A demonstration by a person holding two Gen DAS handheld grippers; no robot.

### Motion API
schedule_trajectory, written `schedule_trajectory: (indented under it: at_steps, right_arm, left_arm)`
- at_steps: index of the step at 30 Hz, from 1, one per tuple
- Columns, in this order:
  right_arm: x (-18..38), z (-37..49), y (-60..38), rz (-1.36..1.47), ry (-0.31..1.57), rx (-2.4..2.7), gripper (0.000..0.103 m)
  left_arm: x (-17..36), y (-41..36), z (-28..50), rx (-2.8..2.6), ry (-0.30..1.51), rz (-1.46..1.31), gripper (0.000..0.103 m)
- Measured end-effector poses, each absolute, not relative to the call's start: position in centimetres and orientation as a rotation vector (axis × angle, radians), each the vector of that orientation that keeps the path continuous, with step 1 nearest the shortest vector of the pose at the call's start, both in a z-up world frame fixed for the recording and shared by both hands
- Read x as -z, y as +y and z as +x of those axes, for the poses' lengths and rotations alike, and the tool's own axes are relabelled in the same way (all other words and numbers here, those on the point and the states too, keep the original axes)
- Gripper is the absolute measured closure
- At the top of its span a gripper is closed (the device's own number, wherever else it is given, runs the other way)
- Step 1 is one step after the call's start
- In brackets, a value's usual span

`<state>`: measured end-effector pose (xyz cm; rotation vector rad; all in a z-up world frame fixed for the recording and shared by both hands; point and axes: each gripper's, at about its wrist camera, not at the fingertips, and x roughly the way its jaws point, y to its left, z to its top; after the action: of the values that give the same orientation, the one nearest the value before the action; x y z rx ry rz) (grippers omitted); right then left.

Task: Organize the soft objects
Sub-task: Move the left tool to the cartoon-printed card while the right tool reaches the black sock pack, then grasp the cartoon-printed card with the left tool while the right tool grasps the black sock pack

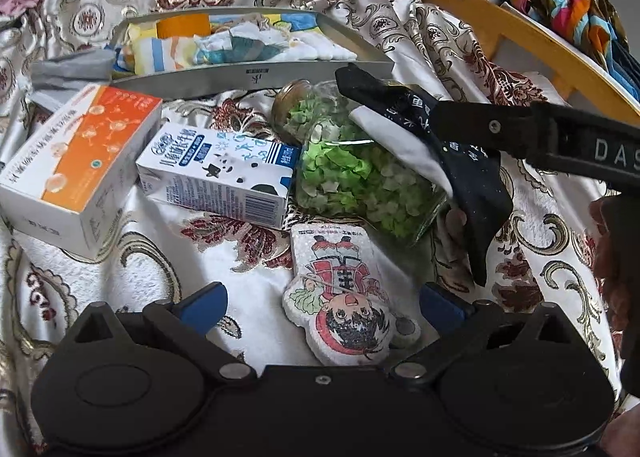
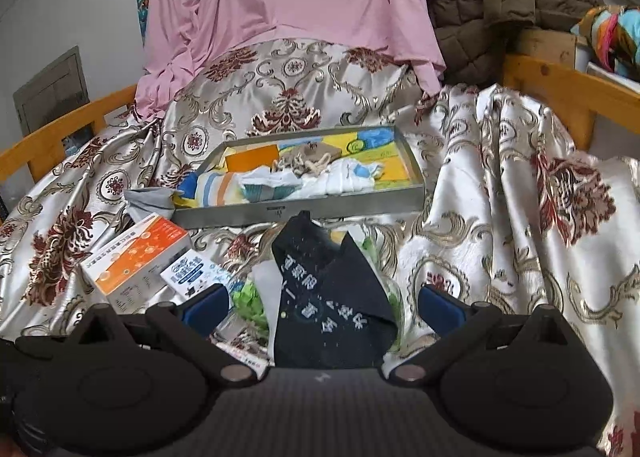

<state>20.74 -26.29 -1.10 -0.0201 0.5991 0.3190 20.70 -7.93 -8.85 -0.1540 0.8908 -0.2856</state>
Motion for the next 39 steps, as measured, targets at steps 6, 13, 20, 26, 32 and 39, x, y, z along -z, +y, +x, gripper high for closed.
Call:
schedule_trajectory:
  at_steps: [6, 13, 20, 26, 32, 39]
  right_arm:
    - [1.5, 21.0, -25.6, -0.044, 0.571, -0.318, 0.006]
    - [1.6, 21.6, -25.5, -0.034, 0.554, -0.304, 0.015]
    - [1.6, 21.8, -25.7, -0.009, 0.546, -0.305, 0.021]
    - [1.9, 21.8, -25.0, -0.037, 0.554, -0.315, 0.026]
    - [2.2, 22.1, -24.8, -0.053, 0.557, -0.304, 0.039]
    - [2.5, 22.1, -24.5, -0.072, 0.562, -0.312, 0.057]
  left_arm:
    - [9.2, -8.0, 20.8, 0.323, 0.904, -0.180, 0.014]
    - [9.3, -9.0, 20.8, 0.375, 0.902, -0.144, 0.022]
    - [9.5, -8.8, 21.2, 0.350, 0.918, -0.145, 0.030]
    - [9.8, -9.4, 21.6, 0.349, 0.927, -0.110, 0.030]
    - [9.9, -9.2, 21.6, 0.331, 0.930, -0.103, 0.036]
    - [9.7, -7.9, 21.7, 0.252, 0.909, -0.175, 0.037]
